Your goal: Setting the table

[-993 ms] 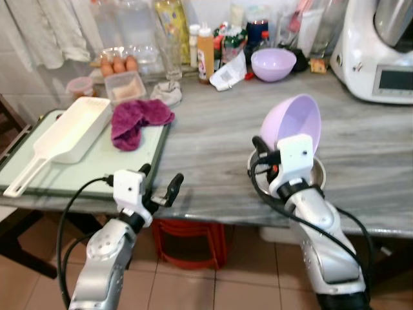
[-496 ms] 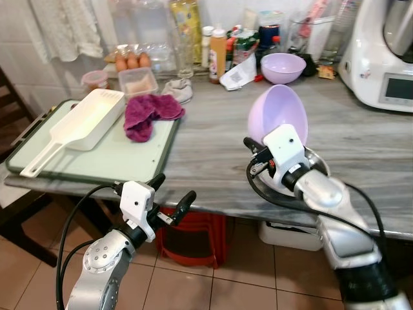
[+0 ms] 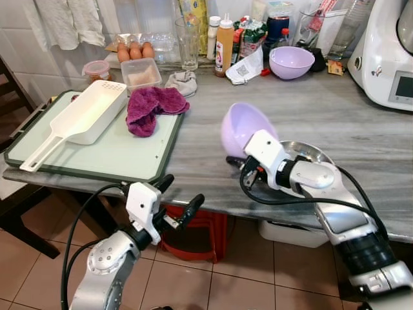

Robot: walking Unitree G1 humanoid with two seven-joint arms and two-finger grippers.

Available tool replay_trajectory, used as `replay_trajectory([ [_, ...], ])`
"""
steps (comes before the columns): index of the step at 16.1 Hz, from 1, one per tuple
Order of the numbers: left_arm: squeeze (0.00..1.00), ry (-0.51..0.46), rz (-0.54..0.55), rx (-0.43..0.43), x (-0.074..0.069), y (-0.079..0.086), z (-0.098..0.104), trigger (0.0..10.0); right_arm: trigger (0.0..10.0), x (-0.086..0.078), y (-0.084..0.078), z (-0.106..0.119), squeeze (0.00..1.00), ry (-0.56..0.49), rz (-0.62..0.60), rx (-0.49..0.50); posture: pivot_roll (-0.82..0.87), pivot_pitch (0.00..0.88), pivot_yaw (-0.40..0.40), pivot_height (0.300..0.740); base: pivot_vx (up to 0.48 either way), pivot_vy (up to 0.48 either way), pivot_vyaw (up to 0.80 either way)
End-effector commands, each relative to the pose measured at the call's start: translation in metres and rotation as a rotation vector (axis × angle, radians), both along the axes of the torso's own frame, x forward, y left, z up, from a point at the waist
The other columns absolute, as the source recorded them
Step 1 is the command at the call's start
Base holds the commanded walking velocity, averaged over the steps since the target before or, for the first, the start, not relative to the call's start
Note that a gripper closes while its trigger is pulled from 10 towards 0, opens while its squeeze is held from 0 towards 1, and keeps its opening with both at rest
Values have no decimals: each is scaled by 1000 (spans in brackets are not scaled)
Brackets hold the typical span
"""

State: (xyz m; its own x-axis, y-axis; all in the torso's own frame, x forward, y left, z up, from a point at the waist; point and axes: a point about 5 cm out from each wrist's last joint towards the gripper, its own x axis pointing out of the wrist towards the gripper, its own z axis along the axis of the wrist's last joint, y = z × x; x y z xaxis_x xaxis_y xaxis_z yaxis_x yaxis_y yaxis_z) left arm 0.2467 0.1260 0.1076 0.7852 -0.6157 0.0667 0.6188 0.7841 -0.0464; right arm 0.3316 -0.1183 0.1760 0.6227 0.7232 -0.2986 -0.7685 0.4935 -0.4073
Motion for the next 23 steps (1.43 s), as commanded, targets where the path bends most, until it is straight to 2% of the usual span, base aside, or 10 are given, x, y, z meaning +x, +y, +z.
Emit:
replay_trajectory([
  [1, 0, -5, -15, 6, -1, -1, 0, 10000, 10000, 3, 1, 4, 0, -8, 46, -53, -220, 122, -4, 740, 0, 0, 0],
  [4, 0, -2, -20, 5, -1, -2, -1, 10000, 10000, 6, -2, 1, 12, 0, 56, -75, -218, 120, -4, 740, 0, 0, 0],
  [5, 0, -1, -18, 3, -2, -2, -1, 10000, 10000, 7, -2, -1, 655, 1, 62, -81, -218, 120, -3, 740, 0, 0, 0],
  [6, 0, -1, -17, 1, -2, -2, -1, 10000, 10000, 6, -2, -4, 1000, 4, 66, -84, -218, 118, -1, 740, 0, 0, 0],
  [12, 0, 11, 14, -11, 2, 2, 0, 10000, 10000, 7, -4, -8, 1000, -10, 54, -91, -221, 121, 11, 740, 0, 0, 0],
  [18, 0, 19, 18, -8, 4, 2, -2, 10000, 10000, 11, -1, 2, 1000, -99, 13, -61, -223, 116, 14, 740, 0, 0, 0],
  [21, 0, 18, 26, -6, 6, 2, -2, 10000, 10000, 16, 1, 17, 1000, -180, -69, 46, -223, 112, 13, 740, 0, 0, 0],
  [23, 0, 18, 28, -6, 6, 2, -2, 10000, 10000, 15, 0, 21, 1000, -196, -105, 91, -224, 110, 16, 740, 0, 0, 0],
])
